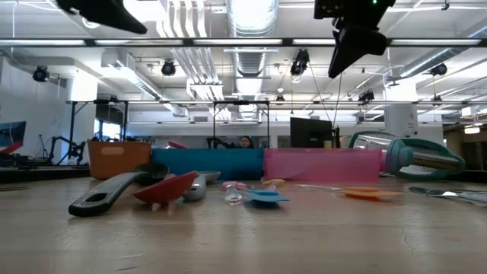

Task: Pick & Place Kitchen Items
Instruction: Put the orange spatula into the red bin

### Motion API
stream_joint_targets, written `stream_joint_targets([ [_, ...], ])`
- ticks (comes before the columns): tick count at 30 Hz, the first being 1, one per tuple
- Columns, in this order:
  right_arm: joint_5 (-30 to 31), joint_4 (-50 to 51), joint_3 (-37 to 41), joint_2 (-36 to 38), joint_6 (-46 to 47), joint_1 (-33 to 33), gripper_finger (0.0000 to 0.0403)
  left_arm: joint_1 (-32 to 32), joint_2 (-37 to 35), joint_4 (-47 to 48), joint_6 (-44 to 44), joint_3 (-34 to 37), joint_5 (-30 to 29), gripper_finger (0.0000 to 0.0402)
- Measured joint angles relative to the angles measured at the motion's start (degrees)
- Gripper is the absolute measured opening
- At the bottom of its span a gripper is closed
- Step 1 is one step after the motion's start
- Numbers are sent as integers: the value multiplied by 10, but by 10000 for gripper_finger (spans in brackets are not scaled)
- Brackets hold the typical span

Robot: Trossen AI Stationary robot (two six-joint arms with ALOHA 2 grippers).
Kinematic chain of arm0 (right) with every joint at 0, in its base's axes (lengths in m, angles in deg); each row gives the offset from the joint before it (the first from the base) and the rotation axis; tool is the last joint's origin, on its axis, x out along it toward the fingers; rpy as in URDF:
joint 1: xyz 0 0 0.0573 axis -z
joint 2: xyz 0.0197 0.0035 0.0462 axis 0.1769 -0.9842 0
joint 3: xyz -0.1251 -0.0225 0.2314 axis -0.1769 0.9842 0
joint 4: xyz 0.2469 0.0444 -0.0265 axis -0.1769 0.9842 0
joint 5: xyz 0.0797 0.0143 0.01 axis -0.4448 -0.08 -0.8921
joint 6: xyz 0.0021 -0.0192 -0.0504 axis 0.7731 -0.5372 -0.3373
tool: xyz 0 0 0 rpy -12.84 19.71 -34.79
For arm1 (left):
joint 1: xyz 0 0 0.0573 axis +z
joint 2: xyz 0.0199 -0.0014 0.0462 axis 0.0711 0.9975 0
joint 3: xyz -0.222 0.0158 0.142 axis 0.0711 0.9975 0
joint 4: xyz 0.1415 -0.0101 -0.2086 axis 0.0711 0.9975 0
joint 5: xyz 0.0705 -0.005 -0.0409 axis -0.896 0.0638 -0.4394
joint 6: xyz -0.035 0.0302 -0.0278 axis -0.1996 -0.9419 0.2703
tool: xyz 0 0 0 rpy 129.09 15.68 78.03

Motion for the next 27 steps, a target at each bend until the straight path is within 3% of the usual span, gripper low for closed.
stream_joint_targets([
  [6,-6,-15,0,0,-5,0,75,-69,60,20,35,32,-2,149],
  [10,-20,-44,0,0,27,0,80,-82,107,19,33,52,-2,149],
  [19,-269,-125,1,0,28,0,89,-82,192,-11,80,74,-29,149],
  [27,-310,-141,58,-9,144,-24,87,-82,225,-21,80,74,-99,149],
])
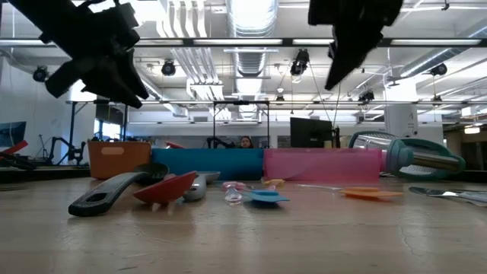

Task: Pick & Place Kitchen Items
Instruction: Put the orange spatula into the red bin

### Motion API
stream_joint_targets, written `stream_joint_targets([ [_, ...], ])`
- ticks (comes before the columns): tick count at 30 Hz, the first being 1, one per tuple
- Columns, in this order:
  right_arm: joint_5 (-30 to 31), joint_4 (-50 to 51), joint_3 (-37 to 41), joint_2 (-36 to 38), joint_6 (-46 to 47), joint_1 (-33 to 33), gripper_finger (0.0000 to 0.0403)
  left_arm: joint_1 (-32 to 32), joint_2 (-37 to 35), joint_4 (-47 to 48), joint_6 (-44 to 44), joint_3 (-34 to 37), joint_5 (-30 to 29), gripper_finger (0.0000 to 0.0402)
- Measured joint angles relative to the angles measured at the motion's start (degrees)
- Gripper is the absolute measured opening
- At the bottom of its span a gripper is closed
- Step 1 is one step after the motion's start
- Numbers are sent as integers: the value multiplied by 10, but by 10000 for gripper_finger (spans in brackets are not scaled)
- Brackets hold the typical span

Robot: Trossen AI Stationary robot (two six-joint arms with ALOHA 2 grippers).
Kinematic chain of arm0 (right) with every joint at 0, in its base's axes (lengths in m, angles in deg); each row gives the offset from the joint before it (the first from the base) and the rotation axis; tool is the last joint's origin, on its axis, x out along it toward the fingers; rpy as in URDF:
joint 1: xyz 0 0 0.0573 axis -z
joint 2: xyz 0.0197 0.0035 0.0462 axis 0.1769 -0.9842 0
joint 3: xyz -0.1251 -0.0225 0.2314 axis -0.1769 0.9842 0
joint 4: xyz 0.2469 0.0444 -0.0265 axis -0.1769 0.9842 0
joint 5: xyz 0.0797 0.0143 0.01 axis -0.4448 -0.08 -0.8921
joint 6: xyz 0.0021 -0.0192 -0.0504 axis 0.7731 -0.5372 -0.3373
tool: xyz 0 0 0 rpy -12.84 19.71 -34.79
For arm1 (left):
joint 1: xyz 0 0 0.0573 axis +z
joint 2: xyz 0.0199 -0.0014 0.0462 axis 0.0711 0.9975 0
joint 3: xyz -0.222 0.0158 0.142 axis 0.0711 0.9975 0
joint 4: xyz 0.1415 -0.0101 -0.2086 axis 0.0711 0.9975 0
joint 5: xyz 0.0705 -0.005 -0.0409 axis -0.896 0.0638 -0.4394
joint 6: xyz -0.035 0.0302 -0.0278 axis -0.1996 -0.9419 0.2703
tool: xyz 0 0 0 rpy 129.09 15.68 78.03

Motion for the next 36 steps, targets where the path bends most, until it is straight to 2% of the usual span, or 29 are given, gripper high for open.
stream_joint_targets([
  [7,-38,-33,72,-12,131,-44,87,5,5,-19,-39,0,-28,149],
  [9,-47,-46,86,-13,139,-57,90,11,5,-39,-59,0,-32,149],
  [14,-43,-63,116,-29,115,-84,85,31,5,-68,-93,0,-35,149],
  [19,-47,-71,111,-91,62,-89,70,52,5,-77,-101,0,-35,149],
  [23,-74,-65,86,-150,9,-89,61,61,5,-84,-92,10,-34,149],
  [31,-145,-71,8,-243,-35,-90,46,61,5,-85,-76,43,-33,149],
  [36,-147,-31,-38,-246,-87,-89,35,61,5,-85,-76,44,-33,149],
])
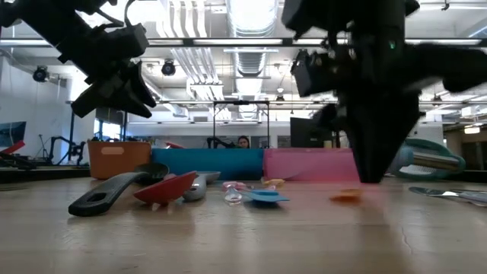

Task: Pick & Place Kitchen Items
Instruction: Put the orange spatula into the red bin

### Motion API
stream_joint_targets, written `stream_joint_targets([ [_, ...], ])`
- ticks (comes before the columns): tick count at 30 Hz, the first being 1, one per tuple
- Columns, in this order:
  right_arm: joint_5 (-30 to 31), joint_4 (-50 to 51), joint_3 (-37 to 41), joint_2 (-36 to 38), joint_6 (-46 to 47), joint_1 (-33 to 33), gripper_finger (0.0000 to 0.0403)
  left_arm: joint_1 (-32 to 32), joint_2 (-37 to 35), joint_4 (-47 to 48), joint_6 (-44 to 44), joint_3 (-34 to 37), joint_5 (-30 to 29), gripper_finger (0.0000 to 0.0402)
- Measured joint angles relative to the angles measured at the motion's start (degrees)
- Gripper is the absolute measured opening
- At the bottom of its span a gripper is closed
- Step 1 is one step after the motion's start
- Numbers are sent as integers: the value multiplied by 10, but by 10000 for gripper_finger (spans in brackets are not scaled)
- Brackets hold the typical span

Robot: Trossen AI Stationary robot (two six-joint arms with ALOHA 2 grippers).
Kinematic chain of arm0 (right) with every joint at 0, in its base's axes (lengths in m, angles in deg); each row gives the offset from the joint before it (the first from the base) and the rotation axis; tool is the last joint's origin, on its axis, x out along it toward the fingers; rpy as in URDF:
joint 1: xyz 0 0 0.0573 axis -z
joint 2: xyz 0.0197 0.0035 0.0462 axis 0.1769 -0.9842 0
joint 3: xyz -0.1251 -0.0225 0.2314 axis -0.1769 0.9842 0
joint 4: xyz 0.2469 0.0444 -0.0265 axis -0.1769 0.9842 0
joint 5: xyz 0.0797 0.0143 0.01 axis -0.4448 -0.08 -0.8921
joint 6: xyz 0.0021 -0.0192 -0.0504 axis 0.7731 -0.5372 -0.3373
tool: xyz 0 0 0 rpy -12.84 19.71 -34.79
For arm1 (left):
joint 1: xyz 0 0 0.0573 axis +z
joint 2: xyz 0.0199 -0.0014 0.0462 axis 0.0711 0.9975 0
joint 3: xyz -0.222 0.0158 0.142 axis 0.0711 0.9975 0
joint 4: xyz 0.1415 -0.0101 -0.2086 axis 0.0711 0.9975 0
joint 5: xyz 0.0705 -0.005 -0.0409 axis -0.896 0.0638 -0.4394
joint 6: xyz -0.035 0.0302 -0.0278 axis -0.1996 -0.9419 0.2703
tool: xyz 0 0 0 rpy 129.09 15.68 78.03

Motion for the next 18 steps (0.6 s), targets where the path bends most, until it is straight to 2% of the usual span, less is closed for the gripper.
stream_joint_targets([
  [5,28,49,-49,36,-44,5,34,0,0,0,0,0,0,149],
  [11,49,77,-72,65,-172,6,45,0,0,-1,13,0,0,149],
  [18,44,94,-66,52,-164,6,107,0,0,0,13,1,0,149],
])
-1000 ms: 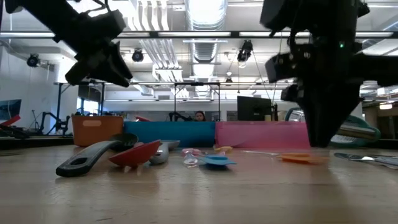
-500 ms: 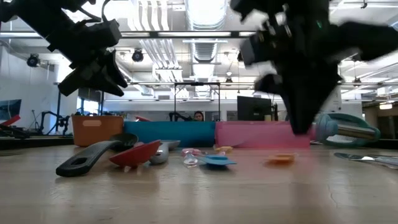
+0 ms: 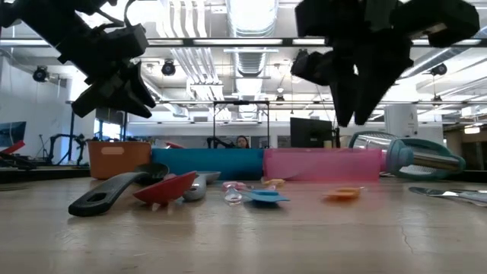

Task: Pick & Place Kitchen Items
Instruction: Put the orange spatula into the red bin

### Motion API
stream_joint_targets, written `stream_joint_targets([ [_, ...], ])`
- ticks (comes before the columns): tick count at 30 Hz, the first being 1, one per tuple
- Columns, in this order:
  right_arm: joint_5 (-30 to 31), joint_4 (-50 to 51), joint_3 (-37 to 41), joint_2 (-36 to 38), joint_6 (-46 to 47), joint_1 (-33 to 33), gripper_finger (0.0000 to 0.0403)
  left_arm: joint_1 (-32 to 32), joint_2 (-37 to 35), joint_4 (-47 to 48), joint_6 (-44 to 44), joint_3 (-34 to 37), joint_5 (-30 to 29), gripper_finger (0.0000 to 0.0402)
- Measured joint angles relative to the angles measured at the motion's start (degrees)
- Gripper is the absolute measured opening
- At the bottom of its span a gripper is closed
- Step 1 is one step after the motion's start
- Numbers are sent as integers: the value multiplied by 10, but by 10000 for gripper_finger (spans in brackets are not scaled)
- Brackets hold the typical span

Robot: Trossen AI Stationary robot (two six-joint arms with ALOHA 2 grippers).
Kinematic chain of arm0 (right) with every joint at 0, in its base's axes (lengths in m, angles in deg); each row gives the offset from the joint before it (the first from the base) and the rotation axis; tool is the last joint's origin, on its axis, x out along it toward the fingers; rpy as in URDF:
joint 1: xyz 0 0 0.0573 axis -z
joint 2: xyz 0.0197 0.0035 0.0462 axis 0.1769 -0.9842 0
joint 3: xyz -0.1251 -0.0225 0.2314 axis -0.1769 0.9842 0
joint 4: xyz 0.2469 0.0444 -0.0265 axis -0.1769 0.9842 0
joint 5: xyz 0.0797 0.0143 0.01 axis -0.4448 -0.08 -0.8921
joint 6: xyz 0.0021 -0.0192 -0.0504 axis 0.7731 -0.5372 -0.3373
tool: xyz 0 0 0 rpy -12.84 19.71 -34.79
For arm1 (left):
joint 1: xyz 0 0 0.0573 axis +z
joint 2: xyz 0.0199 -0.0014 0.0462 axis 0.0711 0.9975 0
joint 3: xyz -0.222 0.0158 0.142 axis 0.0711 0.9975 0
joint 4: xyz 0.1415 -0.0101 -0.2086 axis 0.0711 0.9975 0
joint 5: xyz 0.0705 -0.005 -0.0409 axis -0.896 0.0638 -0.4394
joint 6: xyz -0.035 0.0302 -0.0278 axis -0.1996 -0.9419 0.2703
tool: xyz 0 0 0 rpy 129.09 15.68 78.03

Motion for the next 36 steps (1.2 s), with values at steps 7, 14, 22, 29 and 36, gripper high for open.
stream_joint_targets([
  [7,0,-15,1,-29,5,0,184,0,0,0,0,0,0,149],
  [14,0,-46,1,-62,2,0,216,0,0,0,-2,0,0,149],
  [22,1,-70,0,-121,1,0,210,0,0,0,-2,1,0,149],
  [29,0,-71,-4,-157,14,1,206,0,0,0,-3,1,0,149],
  [36,3,-73,-2,-151,47,0,120,0,0,0,-2,1,0,149],
])
